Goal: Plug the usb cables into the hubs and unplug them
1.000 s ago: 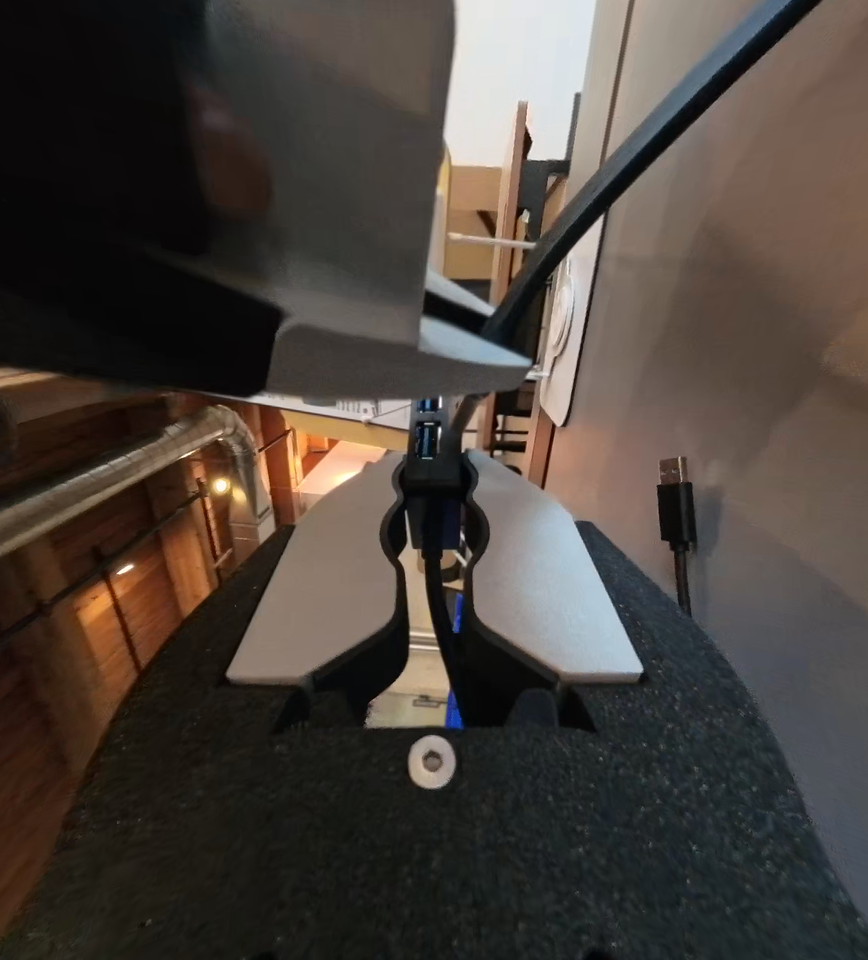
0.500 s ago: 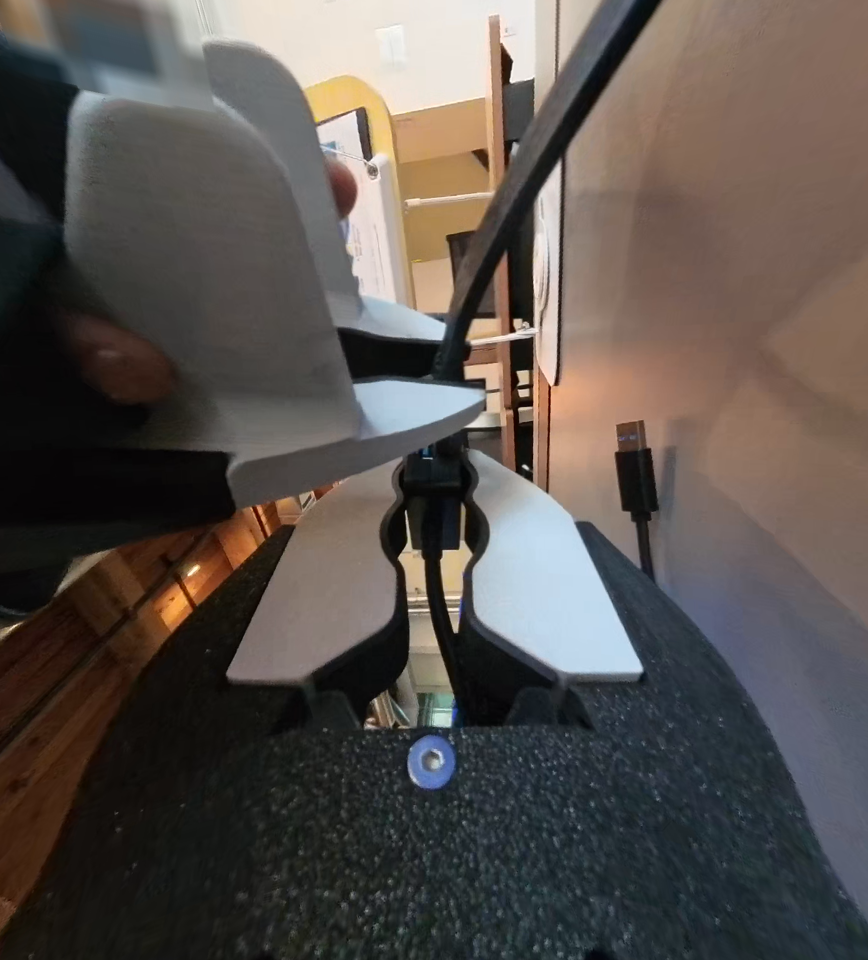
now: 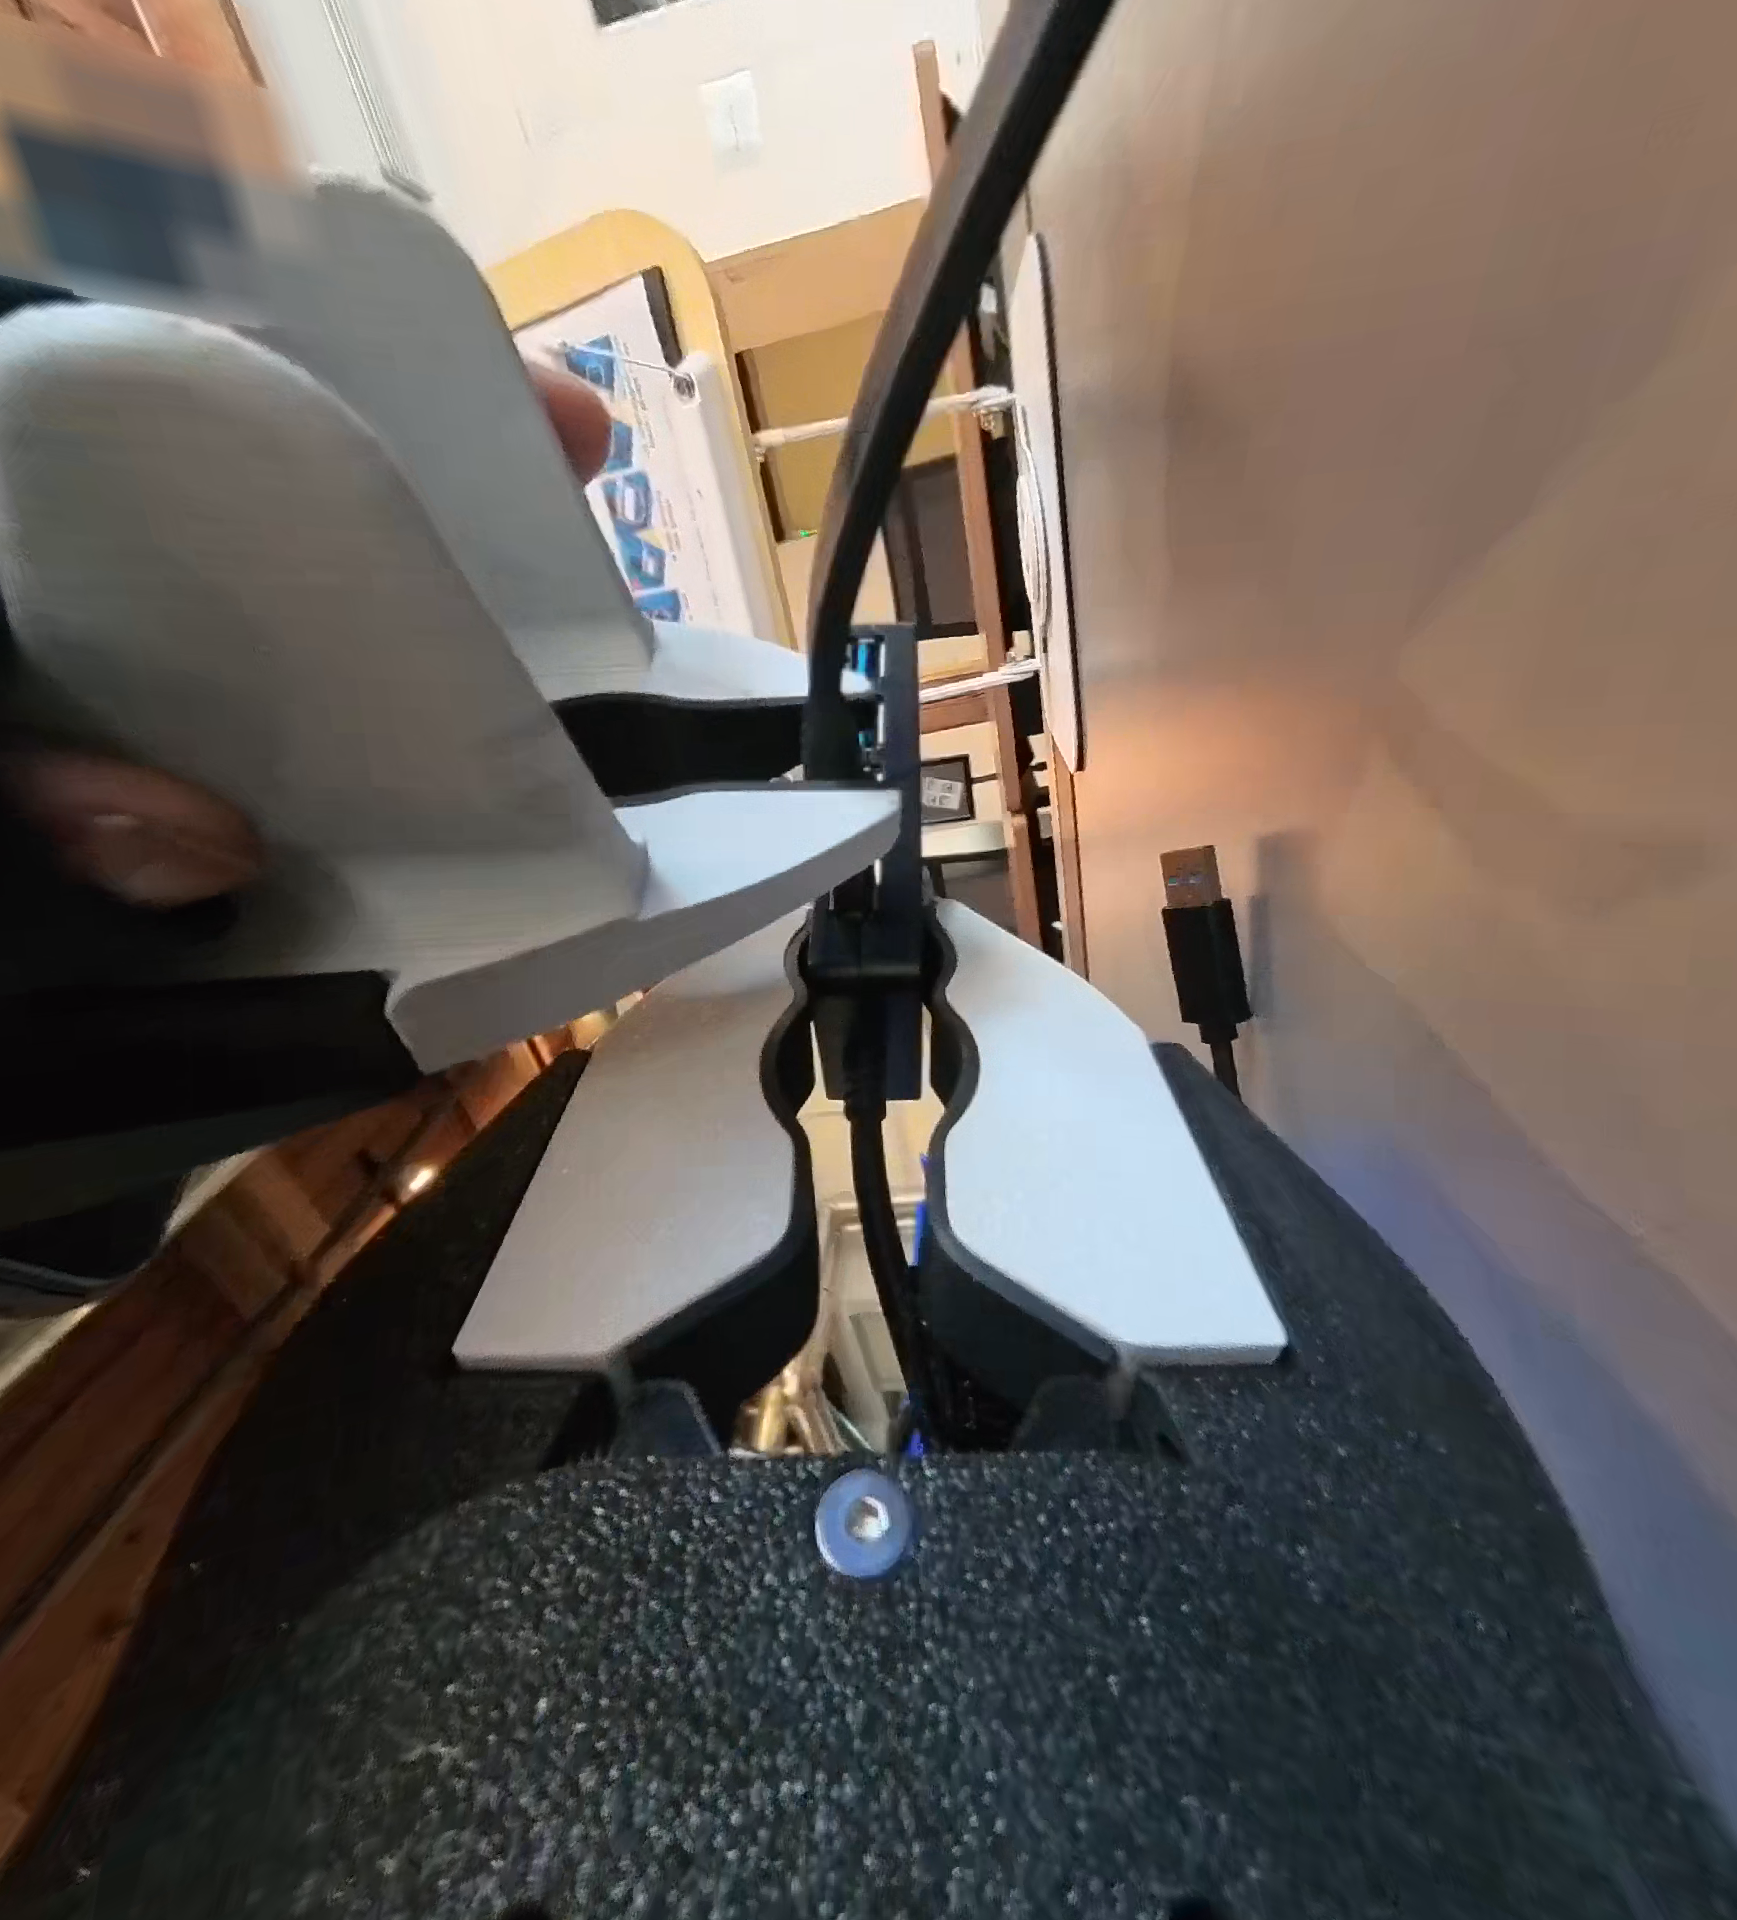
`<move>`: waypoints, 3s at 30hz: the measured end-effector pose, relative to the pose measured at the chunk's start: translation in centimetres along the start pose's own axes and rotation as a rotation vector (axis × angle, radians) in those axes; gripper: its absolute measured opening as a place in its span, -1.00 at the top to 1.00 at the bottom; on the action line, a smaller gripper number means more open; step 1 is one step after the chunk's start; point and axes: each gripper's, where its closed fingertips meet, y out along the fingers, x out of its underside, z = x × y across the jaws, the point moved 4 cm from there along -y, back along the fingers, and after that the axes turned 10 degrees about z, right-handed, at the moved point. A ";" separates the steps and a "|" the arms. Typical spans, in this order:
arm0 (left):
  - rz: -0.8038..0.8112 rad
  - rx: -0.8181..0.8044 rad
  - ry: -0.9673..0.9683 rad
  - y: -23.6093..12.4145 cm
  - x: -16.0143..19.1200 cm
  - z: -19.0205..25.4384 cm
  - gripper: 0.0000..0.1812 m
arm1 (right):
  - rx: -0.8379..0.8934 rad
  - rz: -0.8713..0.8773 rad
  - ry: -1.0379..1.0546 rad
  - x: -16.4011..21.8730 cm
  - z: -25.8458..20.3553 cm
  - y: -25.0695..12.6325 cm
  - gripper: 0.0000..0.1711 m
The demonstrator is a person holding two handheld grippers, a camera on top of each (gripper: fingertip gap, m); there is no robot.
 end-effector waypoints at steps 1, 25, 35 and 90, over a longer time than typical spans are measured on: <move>0.001 0.001 -0.015 0.0 0.1 0.0 0.82 | 0.001 0.008 0.002 0.0 0.0 0.1 0.84; 0.129 0.073 -0.180 -0.4 -0.9 1.0 0.82 | -0.038 0.086 0.013 0.8 -0.2 0.8 0.85; 0.170 0.129 -0.283 0.0 -0.4 1.5 0.82 | 0.020 0.149 0.009 0.2 -0.3 0.8 0.74; 0.206 0.157 -0.724 0.7 2.1 1.3 0.81 | 0.514 0.333 -0.221 22.4 7.4 -12.2 0.73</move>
